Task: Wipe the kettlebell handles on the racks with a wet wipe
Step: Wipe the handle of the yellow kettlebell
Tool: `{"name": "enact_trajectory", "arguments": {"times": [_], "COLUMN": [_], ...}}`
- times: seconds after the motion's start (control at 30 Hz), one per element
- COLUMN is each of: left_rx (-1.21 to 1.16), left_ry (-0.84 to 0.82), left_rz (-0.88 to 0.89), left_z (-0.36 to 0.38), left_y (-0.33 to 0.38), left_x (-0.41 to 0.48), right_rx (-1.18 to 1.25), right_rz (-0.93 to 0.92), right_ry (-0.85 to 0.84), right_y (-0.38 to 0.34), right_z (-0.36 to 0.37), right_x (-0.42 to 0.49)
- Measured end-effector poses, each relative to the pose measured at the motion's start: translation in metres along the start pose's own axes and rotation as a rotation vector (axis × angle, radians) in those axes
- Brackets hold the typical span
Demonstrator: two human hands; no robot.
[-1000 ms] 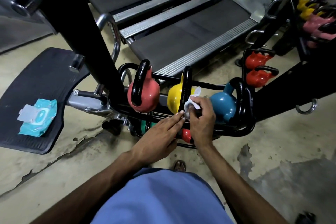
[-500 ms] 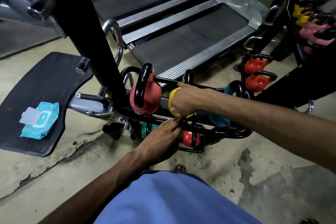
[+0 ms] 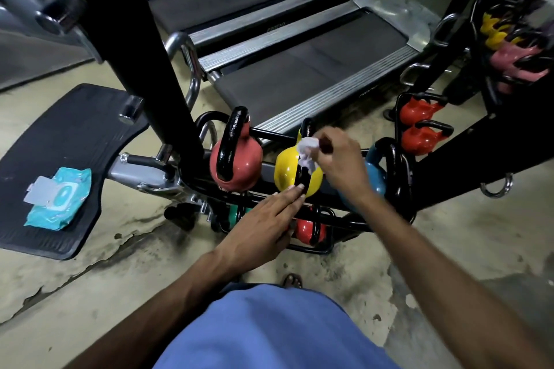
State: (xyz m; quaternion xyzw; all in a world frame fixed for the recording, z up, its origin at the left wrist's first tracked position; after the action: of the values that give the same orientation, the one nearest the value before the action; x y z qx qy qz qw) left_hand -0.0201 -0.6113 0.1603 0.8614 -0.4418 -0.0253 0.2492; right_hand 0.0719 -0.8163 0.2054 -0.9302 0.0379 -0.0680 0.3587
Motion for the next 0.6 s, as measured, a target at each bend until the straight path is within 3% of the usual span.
{"name": "enact_trajectory", "arguments": {"times": [0.07, 0.13, 0.27, 0.37, 0.5, 0.6], "left_rx": [0.007, 0.008, 0.031, 0.078, 0.128, 0.140], "left_ry": [0.004, 0.007, -0.014, -0.020, -0.013, -0.016], "left_rz": [0.002, 0.001, 0.026, 0.020, 0.024, 0.019], "left_z": [-0.003, -0.004, -0.006, -0.009, -0.015, -0.019], "left_y": [0.001, 0.001, -0.003, -0.007, -0.011, -0.010], "left_x": [0.000, 0.004, 0.016, 0.019, 0.026, 0.035], "right_rx": [0.332, 0.655, 0.912, 1.116, 1.357, 1.519], "right_rz": [0.293, 0.502, 0.579, 0.796, 0.889, 0.941], "right_ry": [0.061, 0.016, -0.068, -0.062, -0.268, -0.172], "right_y": [0.012, 0.018, 0.014, 0.022, 0.013, 0.003], "right_z": [0.019, 0.037, 0.043, 0.052, 0.066, 0.058], "right_x": [-0.037, -0.064, -0.048, -0.013, 0.010, 0.029]}}
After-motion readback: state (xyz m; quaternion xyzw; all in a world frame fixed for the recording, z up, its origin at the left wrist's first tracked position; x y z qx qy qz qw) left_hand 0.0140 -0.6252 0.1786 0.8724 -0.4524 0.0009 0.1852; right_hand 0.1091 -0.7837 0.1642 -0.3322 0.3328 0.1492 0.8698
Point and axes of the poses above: each hand's wrist, its own x-axis towards the middle knuckle, its own z-axis out of the palm, y = z × x, the point moved 2 cm from there along x, towards the middle knuckle, and after that the axes turned 7 degrees about z, right-handed, at the moved point
